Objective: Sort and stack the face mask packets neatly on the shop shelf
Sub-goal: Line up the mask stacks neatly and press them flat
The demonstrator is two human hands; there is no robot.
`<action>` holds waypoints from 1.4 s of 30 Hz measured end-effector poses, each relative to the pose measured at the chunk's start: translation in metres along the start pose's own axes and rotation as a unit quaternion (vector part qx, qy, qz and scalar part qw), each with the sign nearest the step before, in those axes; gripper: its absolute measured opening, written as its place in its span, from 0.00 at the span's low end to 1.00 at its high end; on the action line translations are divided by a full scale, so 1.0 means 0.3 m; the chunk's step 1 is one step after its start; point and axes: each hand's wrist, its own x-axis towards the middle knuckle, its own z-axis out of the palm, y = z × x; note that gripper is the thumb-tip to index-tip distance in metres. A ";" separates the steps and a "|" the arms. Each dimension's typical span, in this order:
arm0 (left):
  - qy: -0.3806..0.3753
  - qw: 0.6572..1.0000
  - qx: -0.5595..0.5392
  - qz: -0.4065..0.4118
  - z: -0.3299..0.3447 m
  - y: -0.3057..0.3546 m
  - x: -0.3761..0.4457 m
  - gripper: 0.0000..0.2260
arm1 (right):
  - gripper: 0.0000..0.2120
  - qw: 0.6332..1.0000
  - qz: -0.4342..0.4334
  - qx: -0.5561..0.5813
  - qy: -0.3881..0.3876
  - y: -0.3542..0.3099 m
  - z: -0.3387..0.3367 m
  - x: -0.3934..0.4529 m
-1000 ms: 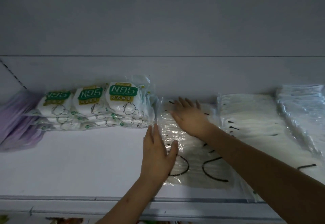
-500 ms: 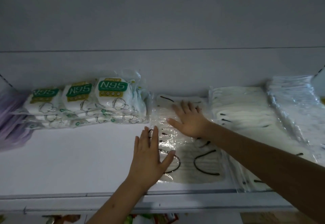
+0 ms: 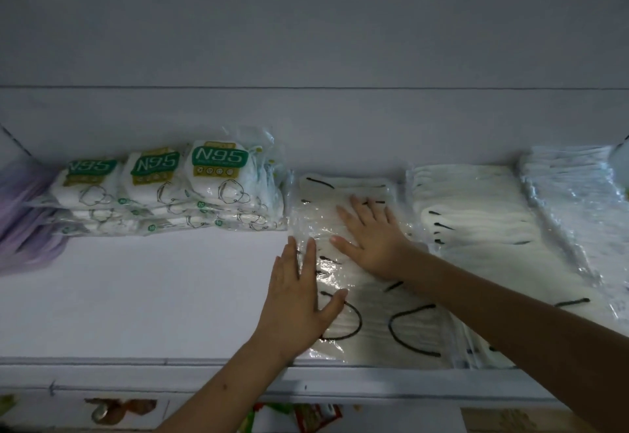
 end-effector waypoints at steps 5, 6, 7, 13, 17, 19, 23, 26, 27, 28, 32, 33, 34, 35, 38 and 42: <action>0.110 0.986 -0.117 -0.035 -0.101 -0.060 0.008 0.31 | 0.34 0.986 -0.031 0.092 0.138 -0.124 -0.096 0.089; 0.149 0.979 -0.134 -0.048 -0.136 -0.089 0.012 0.28 | 0.32 0.973 -0.041 0.125 0.190 -0.167 -0.122 0.120; 0.187 0.969 -0.147 -0.063 -0.171 -0.123 0.014 0.25 | 0.30 0.958 -0.047 0.159 0.233 -0.217 -0.147 0.151; 0.354 0.900 -0.170 -0.189 -0.400 -0.421 -0.087 0.16 | 0.26 0.897 -0.204 0.197 0.339 -0.656 -0.233 0.291; 0.437 0.846 -0.135 -0.274 -0.592 -0.705 -0.190 0.14 | 0.23 0.897 -0.290 0.194 0.271 -0.977 -0.201 0.336; 0.490 0.808 -0.121 -0.304 -0.715 -0.883 -0.235 0.13 | 0.19 0.914 -0.269 0.220 0.210 -1.160 -0.168 0.381; 0.513 0.778 -0.124 -0.341 -0.982 -1.238 -0.233 0.16 | 0.23 0.967 -0.105 0.229 -0.031 -1.479 -0.069 0.508; 0.373 0.839 -0.184 -0.350 -1.102 -1.425 -0.160 0.21 | 0.25 0.912 0.036 0.381 -0.148 -1.609 0.057 0.595; 0.312 0.864 -0.212 -0.333 -1.114 -1.456 -0.135 0.21 | 0.23 0.872 0.084 0.456 -0.156 -1.634 0.091 0.614; 0.246 0.886 -0.236 -0.313 -1.110 -1.470 -0.114 0.19 | 0.20 0.831 0.127 0.520 -0.151 -1.653 0.113 0.625; 0.136 0.934 -0.245 -0.220 -1.013 -1.480 -0.088 0.18 | 0.14 0.675 0.215 0.699 -0.095 -1.687 0.151 0.644; 0.148 0.937 -0.242 -0.205 -0.988 -1.489 -0.090 0.20 | 0.13 0.662 0.224 0.710 -0.082 -1.692 0.159 0.649; 0.165 0.937 -0.243 -0.188 -0.970 -1.502 -0.091 0.21 | 0.12 0.653 0.231 0.717 -0.078 -1.698 0.155 0.646; 0.179 0.932 -0.257 -0.185 -0.968 -1.505 -0.094 0.20 | 0.11 0.643 0.240 0.722 -0.084 -1.701 0.153 0.645; 0.198 0.902 -0.304 -0.233 -0.972 -1.511 -0.087 0.07 | 0.14 0.632 0.242 0.727 -0.115 -1.709 0.151 0.642; 0.198 0.872 -0.336 -0.297 -0.983 -1.529 -0.084 0.25 | 0.13 0.684 0.216 0.690 -0.091 -1.746 0.161 0.650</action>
